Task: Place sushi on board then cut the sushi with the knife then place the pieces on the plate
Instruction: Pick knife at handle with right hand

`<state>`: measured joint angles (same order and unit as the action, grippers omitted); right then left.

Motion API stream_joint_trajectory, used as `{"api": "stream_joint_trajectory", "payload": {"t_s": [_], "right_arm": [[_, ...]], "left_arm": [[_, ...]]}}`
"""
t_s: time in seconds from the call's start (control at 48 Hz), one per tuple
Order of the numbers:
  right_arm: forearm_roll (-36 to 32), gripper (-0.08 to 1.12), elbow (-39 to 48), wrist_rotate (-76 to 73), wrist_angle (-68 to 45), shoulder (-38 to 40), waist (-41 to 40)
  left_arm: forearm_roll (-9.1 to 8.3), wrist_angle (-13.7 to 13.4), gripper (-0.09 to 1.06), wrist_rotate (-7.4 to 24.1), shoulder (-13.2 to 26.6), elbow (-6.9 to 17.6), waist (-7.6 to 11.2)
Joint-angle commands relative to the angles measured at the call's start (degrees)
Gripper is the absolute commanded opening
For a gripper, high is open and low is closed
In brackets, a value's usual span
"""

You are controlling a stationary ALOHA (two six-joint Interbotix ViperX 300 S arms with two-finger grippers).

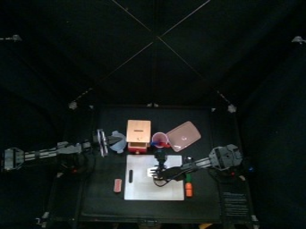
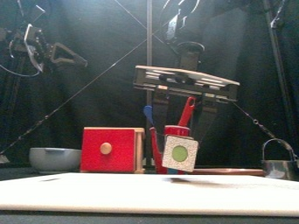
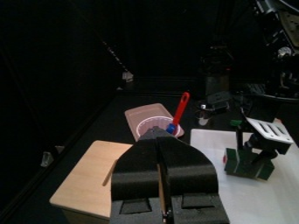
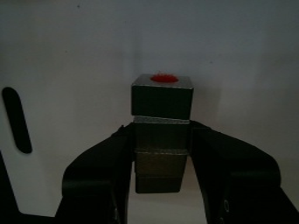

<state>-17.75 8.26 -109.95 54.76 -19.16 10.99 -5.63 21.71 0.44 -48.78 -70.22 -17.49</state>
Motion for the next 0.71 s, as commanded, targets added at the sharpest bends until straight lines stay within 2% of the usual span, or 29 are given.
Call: {"api": "stream_joint_trajectory", "payload": {"t_s": [0.021,0.125,0.438,0.708], "right_arm": [[0.18,0.61,-2.02,0.0,0.0,1.32,0.18],[0.44,0.66,-2.02,0.09,0.0,1.05,0.18],[0.18,0.92,-2.11,2.81,0.26,0.53,-0.26],[-0.62,0.94,-3.96,5.36,0.53,2.55,0.09]], "left_arm": [[0.0,0.44,0.09,-0.09,0.09,0.62,-0.18],[0.0,0.53,0.09,0.0,0.09,0.53,-0.09],[0.0,0.53,0.09,0.0,0.09,0.26,-0.18],[0.0,0.53,0.09,0.0,0.09,0.53,-0.18]]}}
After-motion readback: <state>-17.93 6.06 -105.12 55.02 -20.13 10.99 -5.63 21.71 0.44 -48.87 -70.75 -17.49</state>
